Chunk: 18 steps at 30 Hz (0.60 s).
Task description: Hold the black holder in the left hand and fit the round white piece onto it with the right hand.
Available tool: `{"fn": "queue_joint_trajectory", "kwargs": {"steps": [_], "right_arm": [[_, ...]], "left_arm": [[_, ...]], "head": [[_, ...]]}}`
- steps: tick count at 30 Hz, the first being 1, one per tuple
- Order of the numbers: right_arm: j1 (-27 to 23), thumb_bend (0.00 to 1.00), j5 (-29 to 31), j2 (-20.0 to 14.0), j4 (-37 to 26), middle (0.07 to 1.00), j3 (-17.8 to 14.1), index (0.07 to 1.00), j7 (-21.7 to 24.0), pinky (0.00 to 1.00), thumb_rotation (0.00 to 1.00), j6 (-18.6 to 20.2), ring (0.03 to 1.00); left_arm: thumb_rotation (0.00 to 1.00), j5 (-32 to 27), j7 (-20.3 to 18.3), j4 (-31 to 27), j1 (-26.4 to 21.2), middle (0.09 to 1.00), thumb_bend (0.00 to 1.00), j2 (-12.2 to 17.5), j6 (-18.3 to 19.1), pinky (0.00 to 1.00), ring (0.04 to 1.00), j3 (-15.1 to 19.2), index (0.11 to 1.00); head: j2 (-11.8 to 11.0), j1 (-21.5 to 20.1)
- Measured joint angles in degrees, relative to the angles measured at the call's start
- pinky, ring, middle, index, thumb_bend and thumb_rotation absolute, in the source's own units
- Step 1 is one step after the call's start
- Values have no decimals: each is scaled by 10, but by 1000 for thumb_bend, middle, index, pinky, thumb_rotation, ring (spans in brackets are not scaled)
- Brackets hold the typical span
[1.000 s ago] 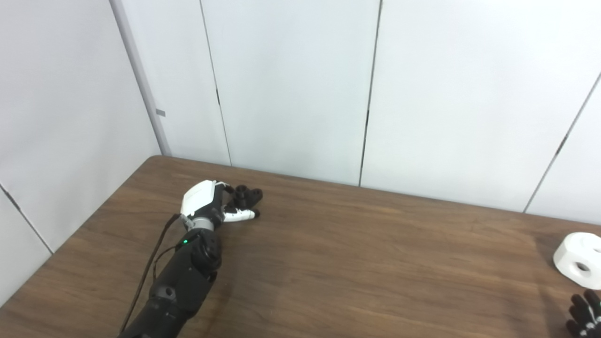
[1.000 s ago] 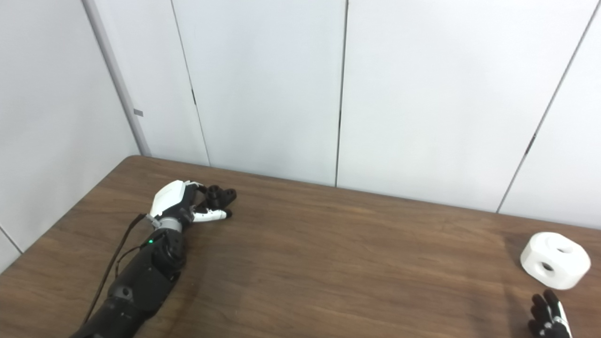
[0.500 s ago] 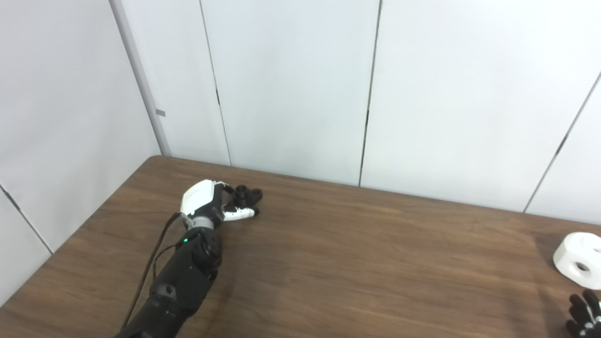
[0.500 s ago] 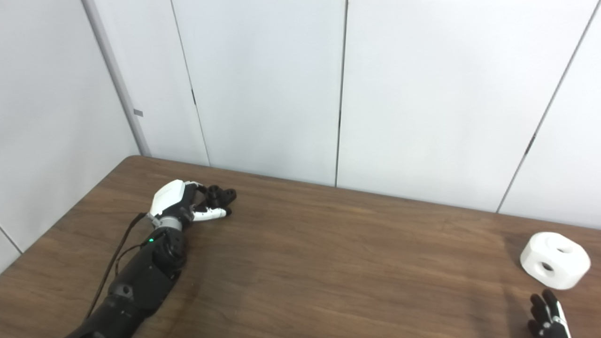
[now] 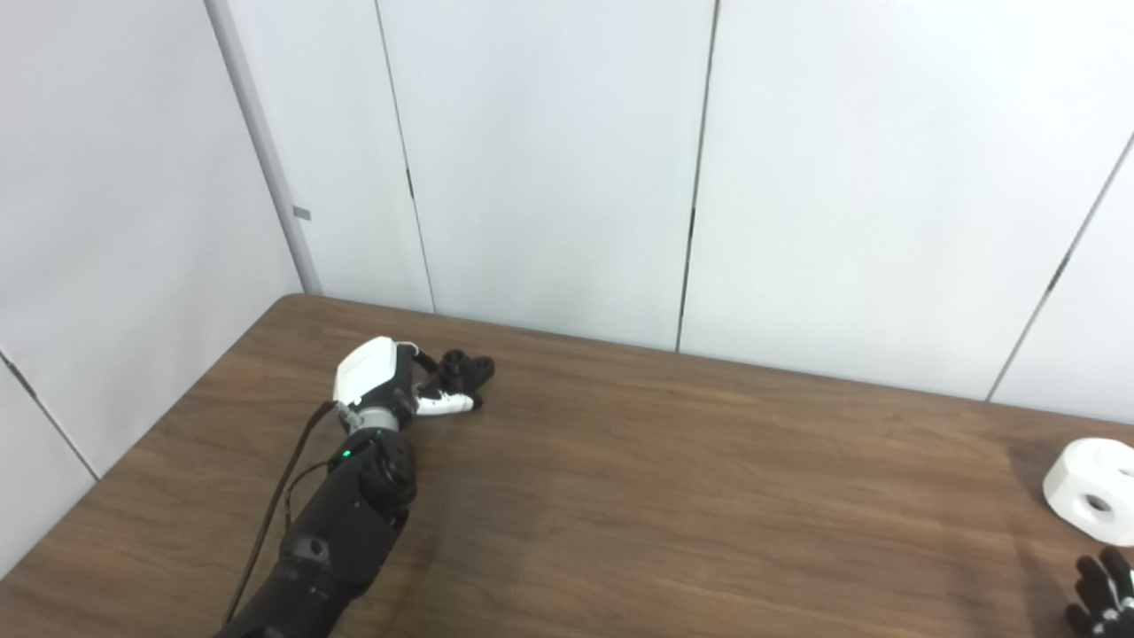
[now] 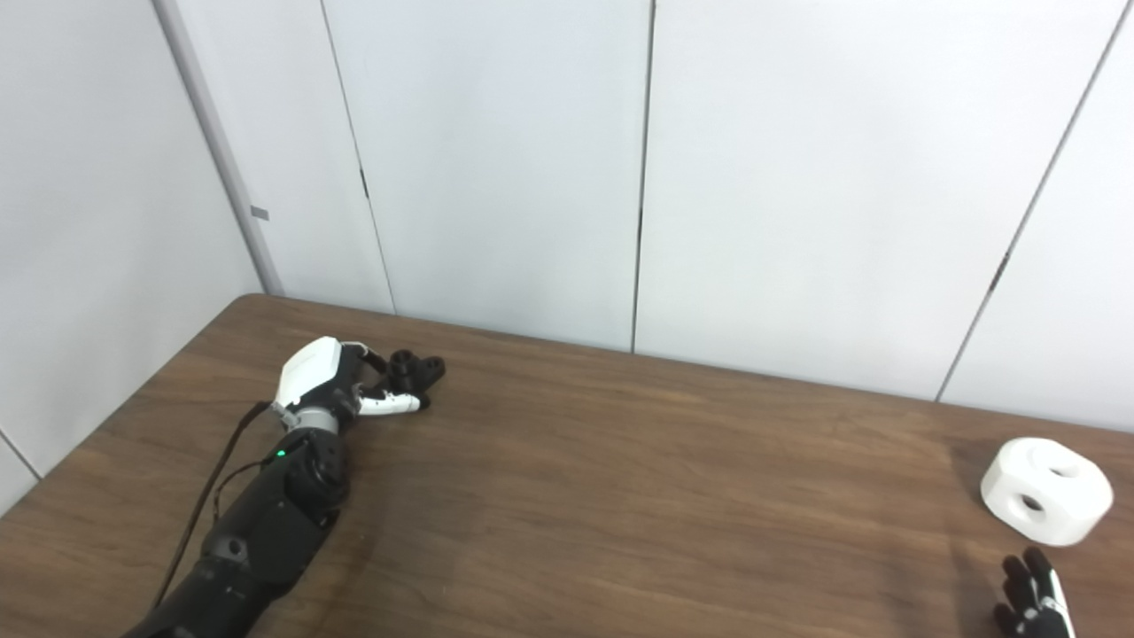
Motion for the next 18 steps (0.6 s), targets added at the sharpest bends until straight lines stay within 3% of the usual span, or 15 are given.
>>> {"fn": "queue_joint_trajectory", "kwargs": {"steps": [18], "right_arm": [[2,631,1,-1,-3,968,0,1000,1,1000,1000,3,996]], "left_arm": [[43,-1,9,9,4,793,519,2,-35,1000,912,-3,486]], "head": [[3,-4]]}}
